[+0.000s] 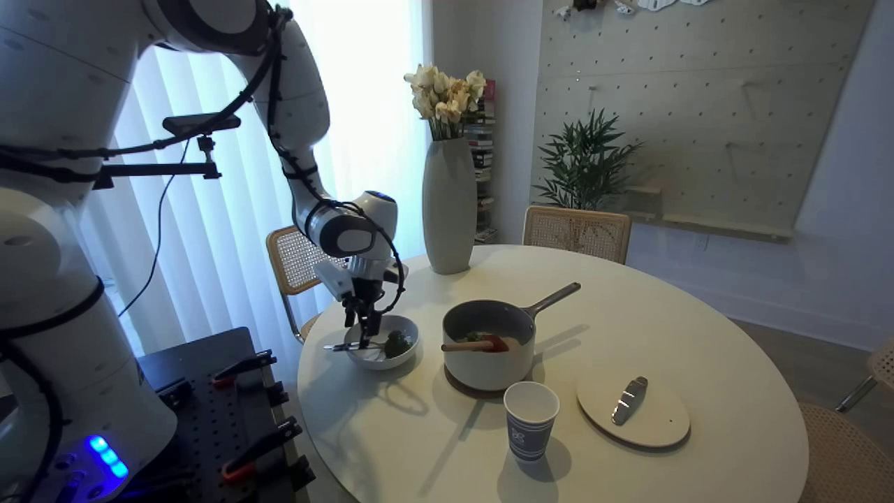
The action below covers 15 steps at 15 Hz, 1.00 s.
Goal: Move the white bowl to the left, remove the fork and then the spoon from the bowl and place them on the table, move the blue cup to the left
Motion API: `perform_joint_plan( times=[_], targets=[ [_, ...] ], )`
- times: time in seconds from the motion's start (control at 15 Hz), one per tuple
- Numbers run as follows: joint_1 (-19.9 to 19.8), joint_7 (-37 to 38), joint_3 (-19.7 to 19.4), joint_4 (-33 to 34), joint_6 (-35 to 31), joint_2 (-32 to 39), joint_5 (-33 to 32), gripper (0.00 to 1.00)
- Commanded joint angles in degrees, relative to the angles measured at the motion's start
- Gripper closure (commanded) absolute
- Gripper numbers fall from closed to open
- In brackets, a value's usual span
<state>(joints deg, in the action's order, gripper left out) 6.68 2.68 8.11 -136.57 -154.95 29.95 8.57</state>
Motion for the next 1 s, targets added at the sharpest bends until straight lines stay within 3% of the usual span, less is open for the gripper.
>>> perform_joint_plan(
  times=[0.0, 0.4, 0.6, 0.87, 0.93],
  targets=[
    [0.7, 2.0, -0.3, 1.5, -0.7, 1.3, 0.0, 0.11],
    [0.6, 2.3, -0.3, 2.7, -0.5, 2.3, 0.2, 0.13],
    [0.3, 2.2, -0.1, 3.4, -0.3, 2.9, 0.5, 0.27],
    [0.0, 2.3, -0.1, 4.0, 0.2, 3.5, 0.6, 0.01],
    [-0.2, 2.5, 0.0, 4.1, 0.2, 3.4, 0.8, 0.0]
  ],
)
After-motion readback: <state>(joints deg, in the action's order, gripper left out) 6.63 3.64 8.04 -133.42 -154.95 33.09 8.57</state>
